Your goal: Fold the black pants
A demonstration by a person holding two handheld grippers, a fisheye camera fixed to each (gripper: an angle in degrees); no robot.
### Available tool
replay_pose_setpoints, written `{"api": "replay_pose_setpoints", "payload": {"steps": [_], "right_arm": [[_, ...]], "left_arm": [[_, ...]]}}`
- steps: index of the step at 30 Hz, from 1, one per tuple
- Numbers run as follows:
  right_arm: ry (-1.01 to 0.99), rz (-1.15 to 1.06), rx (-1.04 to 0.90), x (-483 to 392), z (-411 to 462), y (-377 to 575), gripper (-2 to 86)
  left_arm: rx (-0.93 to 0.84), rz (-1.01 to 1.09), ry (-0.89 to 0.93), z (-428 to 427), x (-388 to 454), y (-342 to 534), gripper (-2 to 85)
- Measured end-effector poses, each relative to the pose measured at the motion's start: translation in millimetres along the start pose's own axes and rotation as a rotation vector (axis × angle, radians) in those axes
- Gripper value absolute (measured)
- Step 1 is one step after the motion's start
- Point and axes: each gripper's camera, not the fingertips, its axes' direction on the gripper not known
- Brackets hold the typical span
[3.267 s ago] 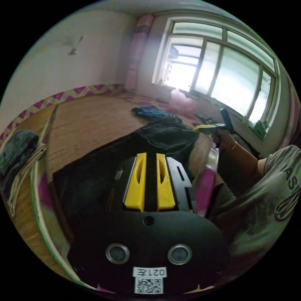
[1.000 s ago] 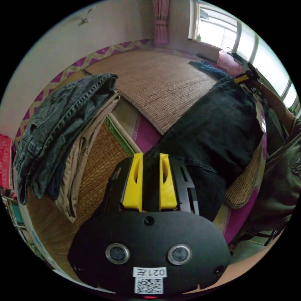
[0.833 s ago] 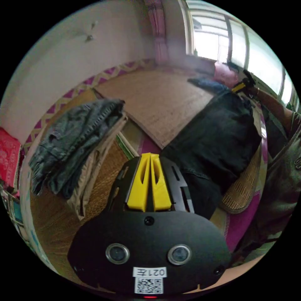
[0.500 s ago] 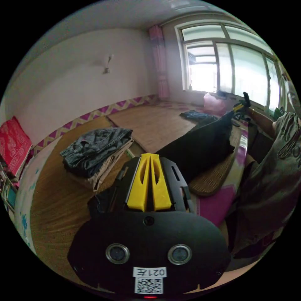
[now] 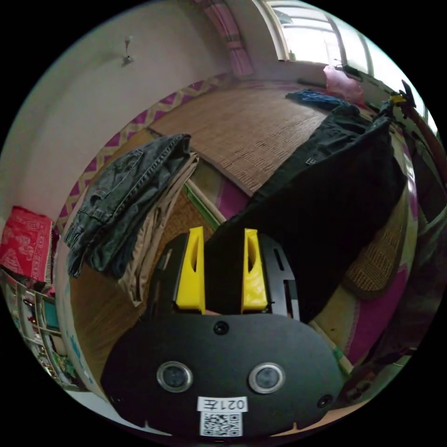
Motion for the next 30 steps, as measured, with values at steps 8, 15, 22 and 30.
{"api": "replay_pose_setpoints", "payload": {"steps": [8, 15, 22, 30], "right_arm": [[-0.001, 0.039, 0.019, 4, -10, 13, -1.0], [-0.07, 0.065, 0.164, -34, -61, 76, -1.0], [-0.189, 0.053, 0.012, -99, -15, 135, -0.7], [-0.186, 0.195, -0.145, -116, 45, 157, 2.5]], "left_arm": [[0.24, 0.022, 0.141, -78, -8, 61, -0.8], [0.454, 0.026, 0.098, -200, 77, 197, -0.9], [0.354, -0.21, 0.237, -155, 113, 279, -0.9], [0.562, -0.529, 0.221, -183, 68, 330, -0.7]]}}
